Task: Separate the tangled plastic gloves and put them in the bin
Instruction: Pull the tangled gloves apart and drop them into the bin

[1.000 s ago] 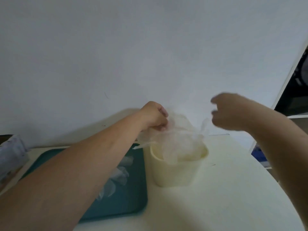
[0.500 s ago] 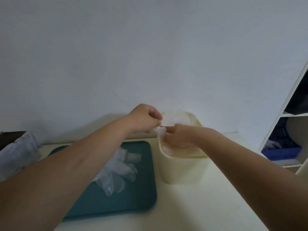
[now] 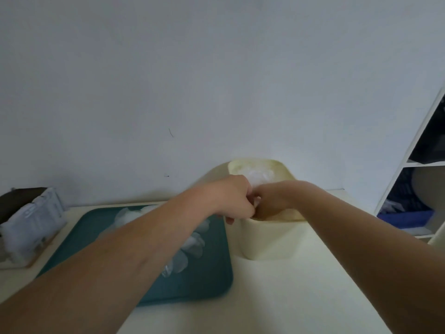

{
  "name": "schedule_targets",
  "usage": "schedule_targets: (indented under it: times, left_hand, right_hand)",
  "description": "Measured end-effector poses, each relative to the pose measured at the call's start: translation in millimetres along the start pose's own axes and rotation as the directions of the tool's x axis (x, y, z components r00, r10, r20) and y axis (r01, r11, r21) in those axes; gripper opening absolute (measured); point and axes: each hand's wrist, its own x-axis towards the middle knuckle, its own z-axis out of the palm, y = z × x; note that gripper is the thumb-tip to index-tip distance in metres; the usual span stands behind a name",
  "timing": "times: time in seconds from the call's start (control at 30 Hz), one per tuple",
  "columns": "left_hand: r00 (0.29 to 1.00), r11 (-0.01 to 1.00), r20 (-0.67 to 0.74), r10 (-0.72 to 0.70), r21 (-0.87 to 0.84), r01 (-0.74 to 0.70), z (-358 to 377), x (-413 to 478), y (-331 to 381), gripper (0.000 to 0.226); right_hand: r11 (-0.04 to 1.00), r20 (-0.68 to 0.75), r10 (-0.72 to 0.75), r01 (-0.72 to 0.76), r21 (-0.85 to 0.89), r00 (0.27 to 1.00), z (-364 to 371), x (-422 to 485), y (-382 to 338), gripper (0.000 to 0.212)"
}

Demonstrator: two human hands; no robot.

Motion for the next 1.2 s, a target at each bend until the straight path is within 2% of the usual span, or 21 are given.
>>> schedule_targets:
  times: [0.07, 0.13, 0.23, 0.3, 0.37, 0.43, 0.5, 0.63, 0.77, 0.87, 0.93, 1.0, 1.1, 1.2]
  left_hand:
    - [0.999, 0.998, 0.042, -0.032, 0.056, 0.029, -2.1, -1.5, 8.0, 0.021]
    - [0.995, 0.993, 0.069, -0.072, 0.099, 0.064, -3.5, -3.4, 14.1, 0.023]
    - [0.998, 0.994, 0.026, -0.057, 0.095, 0.054, -4.9, -10.0, 15.4, 0.025]
    - [0.991, 0.999, -0.135, 0.010, -0.032, -0.014, -9.7, -19.3, 6.2, 0.022]
    - [0.944, 0.976, -0.328, 0.046, -0.185, -0.112, -16.6, -32.9, -7.5, 0.017]
    - [0.871, 0.950, -0.491, -0.007, -0.276, -0.147, -23.0, -53.0, -31.2, 0.016]
    - [0.823, 0.940, -0.565, -0.064, -0.312, -0.141, -24.3, -69.7, -57.4, 0.018]
    - [0.851, 0.930, -0.482, -0.211, -0.367, 0.023, -7.2, -99.2, -129.0, 0.022]
    - [0.787, 0.925, -0.497, -0.365, -0.291, 0.245, 17.1, -110.4, -193.9, 0.014]
    - [0.770, 0.903, -0.471, -0.429, -0.222, 0.367, 30.4, -113.8, -231.3, 0.022]
    - [0.765, 0.897, -0.468, -0.442, -0.217, 0.386, 35.3, -112.7, -245.2, 0.023]
    - [0.760, 0.882, -0.452, -0.467, -0.299, 0.365, 39.2, -108.4, -252.8, 0.028]
    - [0.737, 0.797, -0.438, -0.514, -0.563, 0.220, 41.9, -104.0, -253.9, 0.024]
    - [0.708, 0.744, -0.485, -0.513, -0.663, 0.085, 37.1, -106.0, -253.3, 0.019]
  right_hand:
    - [0.976, -0.033, 0.044, -0.036, 0.217, 0.999, -10.1, -20.0, 6.6, 0.068]
    - [0.934, -0.081, 0.055, -0.022, 0.357, 0.995, -17.8, -34.7, 9.3, 0.065]
    - [0.928, -0.349, 0.055, 0.081, 0.364, 0.936, -21.9, -51.4, -0.8, 0.053]
    - [0.957, -0.533, 0.039, 0.123, 0.264, 0.845, -19.4, -54.9, -16.6, 0.043]
    - [0.960, -0.663, 0.007, 0.180, 0.214, 0.749, -15.5, -57.0, -37.5, 0.034]
    - [0.931, -0.740, -0.050, 0.299, 0.209, 0.670, -9.4, -52.8, -68.1, 0.035]
    - [0.879, -0.759, -0.096, 0.413, 0.240, 0.644, -1.0, -45.3, -96.2, 0.033]
    - [0.750, -0.663, -0.199, 0.548, 0.371, 0.721, 34.1, -8.3, -151.3, 0.032]
    - [0.743, -0.568, -0.152, 0.472, 0.474, 0.809, 70.9, 35.0, -164.8, 0.041]
    - [0.778, -0.509, -0.099, 0.385, 0.496, 0.855, 80.5, 63.1, -166.1, 0.040]
    - [0.808, -0.454, -0.083, 0.326, 0.490, 0.887, 82.5, 74.9, -165.6, 0.043]
    - [0.843, -0.439, -0.072, 0.290, 0.453, 0.895, 84.8, 84.5, -164.5, 0.045]
    - [0.867, -0.432, -0.042, 0.248, 0.433, 0.901, 87.8, 92.3, -162.0, 0.054]
    - [0.911, -0.425, -0.038, 0.206, 0.357, 0.904, 85.6, 92.5, -157.8, 0.062]
